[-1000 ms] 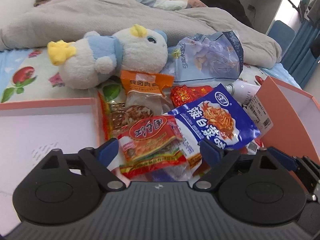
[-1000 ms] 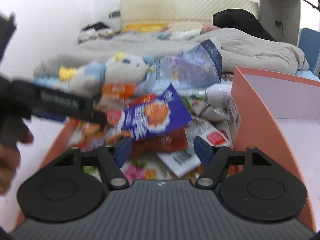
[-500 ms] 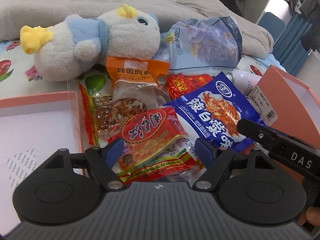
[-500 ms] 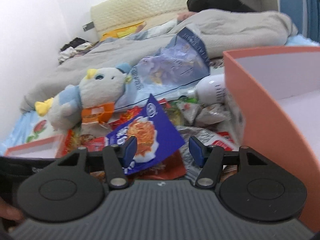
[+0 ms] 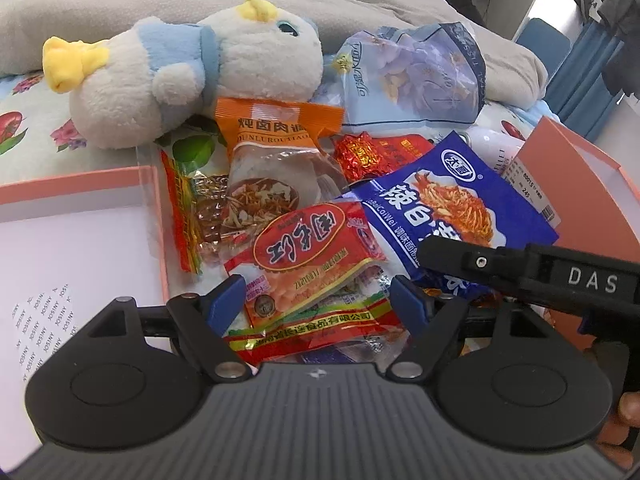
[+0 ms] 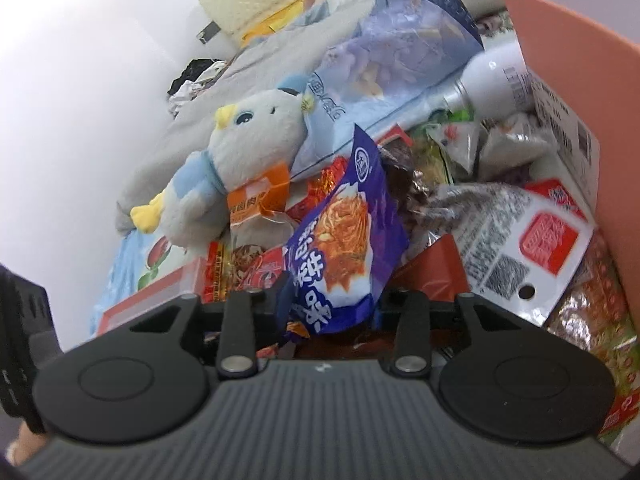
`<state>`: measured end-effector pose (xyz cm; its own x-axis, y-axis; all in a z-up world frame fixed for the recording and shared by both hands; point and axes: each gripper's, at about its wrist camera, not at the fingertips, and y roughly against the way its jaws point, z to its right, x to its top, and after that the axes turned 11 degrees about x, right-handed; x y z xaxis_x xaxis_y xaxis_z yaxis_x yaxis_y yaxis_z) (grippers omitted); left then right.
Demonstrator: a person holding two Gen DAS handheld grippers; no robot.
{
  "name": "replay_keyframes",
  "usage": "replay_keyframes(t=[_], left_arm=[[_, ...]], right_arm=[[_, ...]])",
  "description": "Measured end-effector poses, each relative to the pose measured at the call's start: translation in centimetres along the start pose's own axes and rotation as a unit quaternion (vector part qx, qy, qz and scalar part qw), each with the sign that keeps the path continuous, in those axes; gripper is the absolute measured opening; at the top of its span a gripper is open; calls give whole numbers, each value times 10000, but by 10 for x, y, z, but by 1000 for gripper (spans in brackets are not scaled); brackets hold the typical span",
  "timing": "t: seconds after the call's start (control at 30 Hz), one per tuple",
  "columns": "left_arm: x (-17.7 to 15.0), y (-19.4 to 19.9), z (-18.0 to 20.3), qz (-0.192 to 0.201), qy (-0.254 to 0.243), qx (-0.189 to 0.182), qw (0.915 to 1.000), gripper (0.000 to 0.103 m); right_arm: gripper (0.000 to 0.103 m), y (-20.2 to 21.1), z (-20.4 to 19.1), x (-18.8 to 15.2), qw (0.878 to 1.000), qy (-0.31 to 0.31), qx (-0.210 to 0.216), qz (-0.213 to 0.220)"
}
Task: Organize snacks
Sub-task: 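Reach into the snack pile with both tools toward the packets, then grasp the blue noodle bag with the right gripper while the left grasps the red-yellow packet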
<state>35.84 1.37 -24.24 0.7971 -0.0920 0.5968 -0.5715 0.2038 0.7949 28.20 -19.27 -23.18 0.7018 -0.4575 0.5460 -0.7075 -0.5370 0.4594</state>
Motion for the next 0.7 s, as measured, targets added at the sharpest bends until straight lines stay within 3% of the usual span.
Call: replay_keyframes(t=[0.23, 0.5, 0.63, 0.7], left_arm=[[-9, 13, -2, -133, 276, -291, 9991, 64], [-33, 37, 6, -239, 401, -556, 9974, 26], [-48, 52, 15, -157, 358, -477, 9981, 17], [-55, 61, 19, -129, 362, -460, 9982, 5]], right_arm=[[18, 15, -4, 0, 9993, -138, 331, -80], [16, 41, -17, -14, 9987, -125, 429, -240], [16, 57, -24, -23, 9991, -21, 348, -256], [16, 64, -29, -27, 9992, 76, 260, -283]])
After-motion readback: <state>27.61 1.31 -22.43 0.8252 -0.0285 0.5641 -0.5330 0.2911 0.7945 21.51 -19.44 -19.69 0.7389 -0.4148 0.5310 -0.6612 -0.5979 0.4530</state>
